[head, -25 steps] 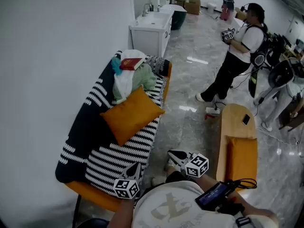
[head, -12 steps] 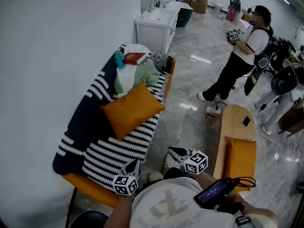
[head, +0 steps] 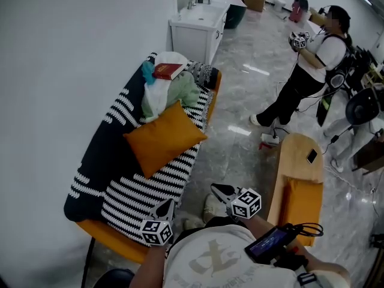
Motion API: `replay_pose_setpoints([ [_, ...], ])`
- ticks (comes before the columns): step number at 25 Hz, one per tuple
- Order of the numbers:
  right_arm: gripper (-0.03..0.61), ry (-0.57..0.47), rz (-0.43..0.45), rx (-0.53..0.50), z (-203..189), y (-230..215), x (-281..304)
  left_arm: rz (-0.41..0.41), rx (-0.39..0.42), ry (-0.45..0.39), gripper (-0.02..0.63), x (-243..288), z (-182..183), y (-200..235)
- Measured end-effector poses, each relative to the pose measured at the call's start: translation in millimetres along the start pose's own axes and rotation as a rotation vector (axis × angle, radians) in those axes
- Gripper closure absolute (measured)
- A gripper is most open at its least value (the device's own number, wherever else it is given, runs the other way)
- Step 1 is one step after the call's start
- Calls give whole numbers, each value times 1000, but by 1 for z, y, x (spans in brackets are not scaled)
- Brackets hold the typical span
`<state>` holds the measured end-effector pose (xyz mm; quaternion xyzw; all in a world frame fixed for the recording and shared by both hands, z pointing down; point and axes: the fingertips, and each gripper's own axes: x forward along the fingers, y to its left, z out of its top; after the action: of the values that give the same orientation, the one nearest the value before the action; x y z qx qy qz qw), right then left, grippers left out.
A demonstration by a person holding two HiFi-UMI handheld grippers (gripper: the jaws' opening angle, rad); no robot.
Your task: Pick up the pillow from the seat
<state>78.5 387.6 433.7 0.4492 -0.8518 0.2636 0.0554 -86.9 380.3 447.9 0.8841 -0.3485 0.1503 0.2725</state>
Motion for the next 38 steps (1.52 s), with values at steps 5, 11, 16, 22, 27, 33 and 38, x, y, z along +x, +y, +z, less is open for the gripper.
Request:
replay_pose_setpoints([
  [5, 566, 14, 6, 20, 5, -35, 0, -6, 8, 25, 604, 35, 12, -8],
  [11, 566, 7, 32, -9, 26, -71, 7, -24, 63, 52, 606, 80, 37, -22],
  [16, 566, -16, 44, -6, 45, -104, 17, -1, 65, 50, 606, 110, 62, -21],
  [22, 566, -12, 88, 0, 53, -123, 28, 58, 53, 48, 606, 123, 77, -15],
  [27, 566, -29, 106, 18, 58, -129, 32, 98, 37, 60, 606, 121, 78, -10],
  [33, 566, -38, 99, 1, 63, -144, 31, 101, 27, 60, 606, 133, 86, -7],
  [38, 566, -35, 66, -1, 72, -164, 32, 75, 22, 60, 606, 157, 97, -3],
])
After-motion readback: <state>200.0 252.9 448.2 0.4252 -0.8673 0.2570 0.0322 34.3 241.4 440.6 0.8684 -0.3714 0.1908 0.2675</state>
